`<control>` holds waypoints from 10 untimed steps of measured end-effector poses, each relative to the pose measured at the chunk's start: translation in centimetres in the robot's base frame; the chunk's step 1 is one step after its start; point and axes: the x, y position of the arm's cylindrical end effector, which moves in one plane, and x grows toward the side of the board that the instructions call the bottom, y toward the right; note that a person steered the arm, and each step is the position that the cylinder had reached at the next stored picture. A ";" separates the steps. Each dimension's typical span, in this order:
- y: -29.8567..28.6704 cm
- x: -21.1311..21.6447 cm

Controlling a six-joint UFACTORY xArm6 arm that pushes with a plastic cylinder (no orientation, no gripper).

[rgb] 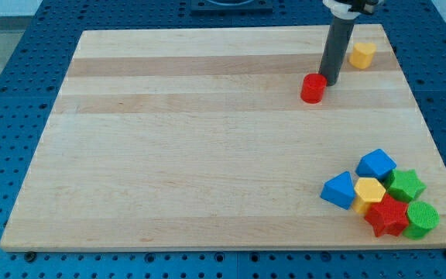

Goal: Move the red circle to the left of the cube

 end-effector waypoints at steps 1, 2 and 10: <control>-0.8 3.8; -1.3 6.7; -6.9 0.3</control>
